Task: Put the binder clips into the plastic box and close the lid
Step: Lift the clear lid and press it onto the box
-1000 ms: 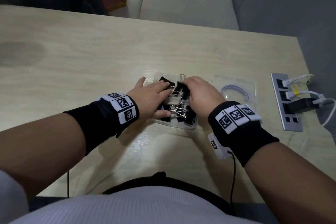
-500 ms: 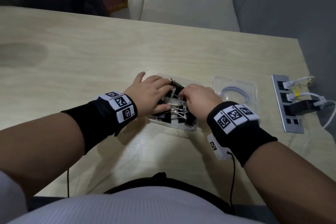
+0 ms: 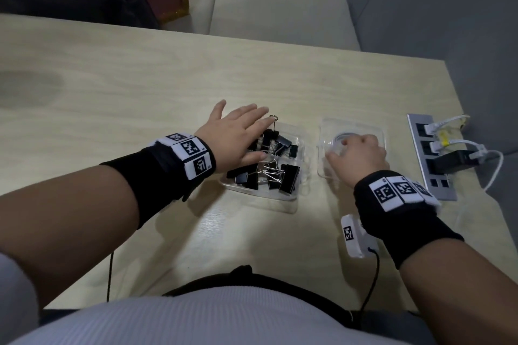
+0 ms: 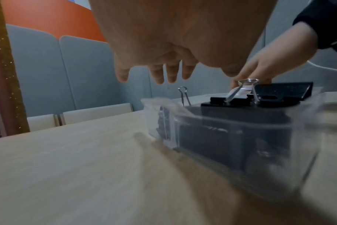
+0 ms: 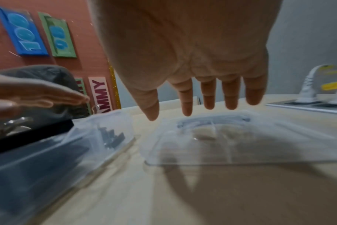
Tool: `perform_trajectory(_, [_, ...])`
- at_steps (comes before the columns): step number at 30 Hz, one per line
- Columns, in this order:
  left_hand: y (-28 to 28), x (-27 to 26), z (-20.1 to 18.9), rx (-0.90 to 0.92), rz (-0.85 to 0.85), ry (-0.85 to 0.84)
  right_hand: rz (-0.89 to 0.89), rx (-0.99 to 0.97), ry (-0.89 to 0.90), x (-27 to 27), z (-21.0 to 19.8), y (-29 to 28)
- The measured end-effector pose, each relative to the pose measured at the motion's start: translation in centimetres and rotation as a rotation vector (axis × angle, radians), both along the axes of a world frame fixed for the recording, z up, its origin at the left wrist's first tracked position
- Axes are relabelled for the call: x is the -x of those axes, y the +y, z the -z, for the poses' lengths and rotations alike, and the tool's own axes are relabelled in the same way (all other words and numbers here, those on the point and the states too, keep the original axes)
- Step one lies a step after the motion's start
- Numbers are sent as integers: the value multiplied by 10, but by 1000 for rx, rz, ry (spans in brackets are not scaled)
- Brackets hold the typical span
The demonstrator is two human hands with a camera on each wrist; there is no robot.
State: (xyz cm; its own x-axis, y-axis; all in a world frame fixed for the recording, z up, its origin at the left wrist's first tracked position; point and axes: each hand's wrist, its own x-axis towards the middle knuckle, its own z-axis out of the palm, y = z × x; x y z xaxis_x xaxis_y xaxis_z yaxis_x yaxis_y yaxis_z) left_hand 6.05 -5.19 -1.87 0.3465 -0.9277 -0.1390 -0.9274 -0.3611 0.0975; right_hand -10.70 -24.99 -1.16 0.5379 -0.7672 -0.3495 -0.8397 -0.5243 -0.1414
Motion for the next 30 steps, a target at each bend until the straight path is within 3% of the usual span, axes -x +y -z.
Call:
perform_trajectory(7, [-29, 0, -12, -89, 31, 28, 55, -72, -7, 14, 21, 3])
perform_trajectory(12, [-14, -5, -8, 39, 132, -64, 82, -16, 4, 10, 29, 7])
perform_trajectory(14, [-1, -7, -2, -8, 147, -82, 85, 8, 23, 8, 31, 10])
perform_trajectory(17, [14, -8, 7, -125, 117, -35, 52, 43, 14, 6, 33, 14])
perform_trajectory(22, [18, -6, 8, -88, 60, -10, 9, 38, -55, 7, 25, 16])
perform_trajectory(25, [16, -7, 3, 20, -26, 25, 66, -1, -291, 7, 10, 12])
perform_trajectory(30, [9, -11, -16, 205, -207, 214, -30, -46, -936, -5, -26, 17])
